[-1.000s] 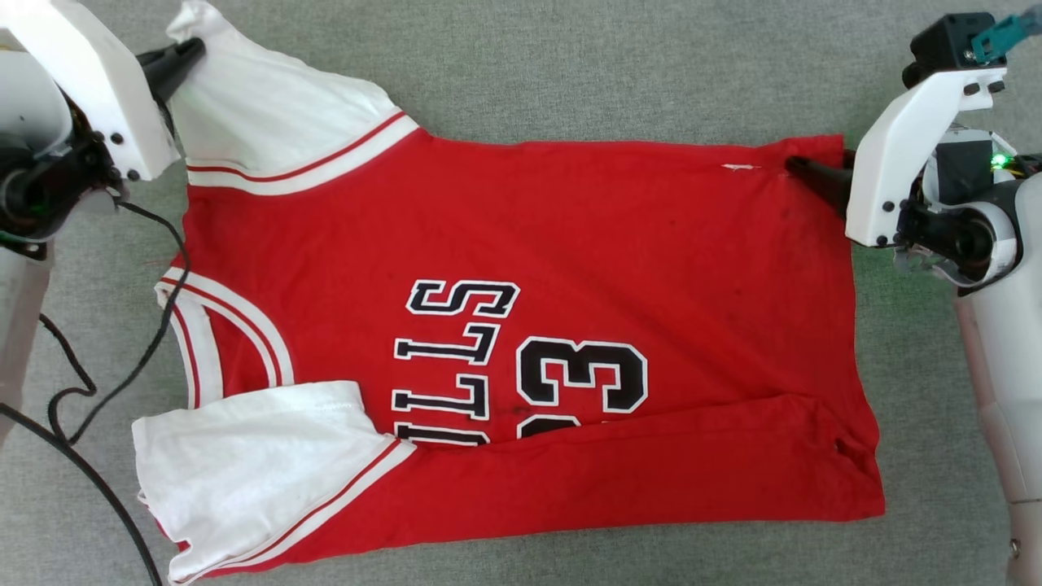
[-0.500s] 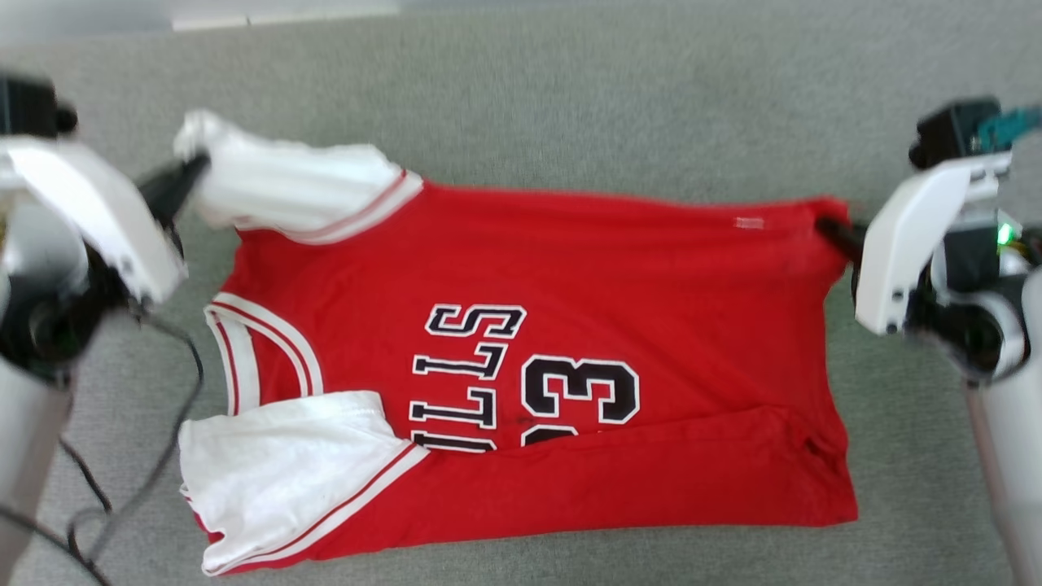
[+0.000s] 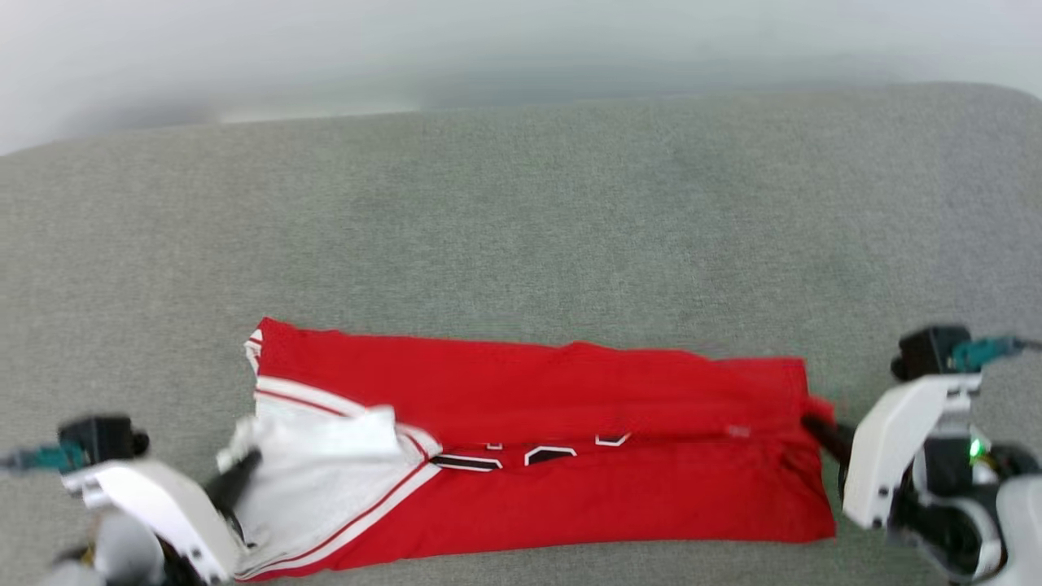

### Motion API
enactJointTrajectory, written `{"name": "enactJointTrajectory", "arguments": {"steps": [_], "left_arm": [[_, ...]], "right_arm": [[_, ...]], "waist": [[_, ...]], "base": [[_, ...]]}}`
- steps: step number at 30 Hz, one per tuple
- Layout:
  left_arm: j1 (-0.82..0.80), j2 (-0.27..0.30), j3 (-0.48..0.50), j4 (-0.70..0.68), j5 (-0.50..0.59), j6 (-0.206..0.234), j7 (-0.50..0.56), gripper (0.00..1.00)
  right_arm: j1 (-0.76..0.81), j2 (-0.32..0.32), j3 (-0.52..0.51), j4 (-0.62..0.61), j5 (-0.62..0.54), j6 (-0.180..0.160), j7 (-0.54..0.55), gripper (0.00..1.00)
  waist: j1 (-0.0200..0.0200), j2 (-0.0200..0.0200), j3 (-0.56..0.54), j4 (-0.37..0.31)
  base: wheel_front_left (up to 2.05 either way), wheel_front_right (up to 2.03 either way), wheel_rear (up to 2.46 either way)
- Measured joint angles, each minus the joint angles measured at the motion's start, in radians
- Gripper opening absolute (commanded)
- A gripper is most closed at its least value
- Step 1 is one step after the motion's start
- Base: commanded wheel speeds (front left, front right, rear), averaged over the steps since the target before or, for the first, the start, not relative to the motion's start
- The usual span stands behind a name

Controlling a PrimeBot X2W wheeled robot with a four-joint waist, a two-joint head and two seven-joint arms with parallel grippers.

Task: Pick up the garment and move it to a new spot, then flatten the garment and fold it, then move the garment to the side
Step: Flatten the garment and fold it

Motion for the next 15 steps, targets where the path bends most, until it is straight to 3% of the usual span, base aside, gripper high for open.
{"name": "enactJointTrajectory", "arguments": {"steps": [2,3,4,5,6,7,15], "left_arm": [[0.052,-0.016,-0.004,-0.010,-0.017,0.013,-0.008,0.00],[0.069,-0.030,-0.008,-0.008,-0.024,0.018,-0.012,0.00],[0.080,-0.045,-0.014,-0.004,-0.026,0.019,-0.016,0.00],[0.098,-0.078,-0.016,0.020,-0.037,0.017,-0.041,0.51],[0.103,-0.086,-0.020,0.027,-0.038,0.013,-0.044,0.94],[0.105,-0.090,-0.025,0.033,-0.034,0.009,-0.053,1.00],[0.126,-0.074,0.008,-0.036,0.076,0.010,-0.230,1.00]], "right_arm": [[0.044,0.014,-0.010,-0.001,0.000,0.000,-0.007,0.00],[0.063,0.024,-0.016,-0.001,0.000,0.000,-0.018,0.24],[0.080,0.031,-0.022,0.001,0.000,0.000,-0.034,1.00],[0.124,0.048,-0.018,0.010,-0.002,0.000,-0.077,1.00],[0.137,0.051,-0.017,0.010,-0.008,0.000,-0.100,1.00],[0.146,0.052,-0.015,0.009,-0.008,0.000,-0.120,1.00],[0.207,0.056,-0.027,-0.063,0.034,0.000,-0.232,1.00]], "waist": [[0.0000,0.0000,-0.006,0.004],[0.0000,0.0000,-0.007,0.004],[0.0000,0.0000,-0.008,0.004],[0.0000,0.0000,-0.011,0.002],[0.0000,0.0000,-0.013,0.000],[0.0000,0.0000,-0.016,-0.002],[0.0000,0.0000,-0.054,-0.017]], "base": [[0.00,0.00,0.00],[0.00,0.00,0.00],[0.00,0.00,0.00],[0.00,0.00,0.00],[0.00,0.00,0.00],[0.00,0.00,0.00],[0.00,0.00,0.00]]}}
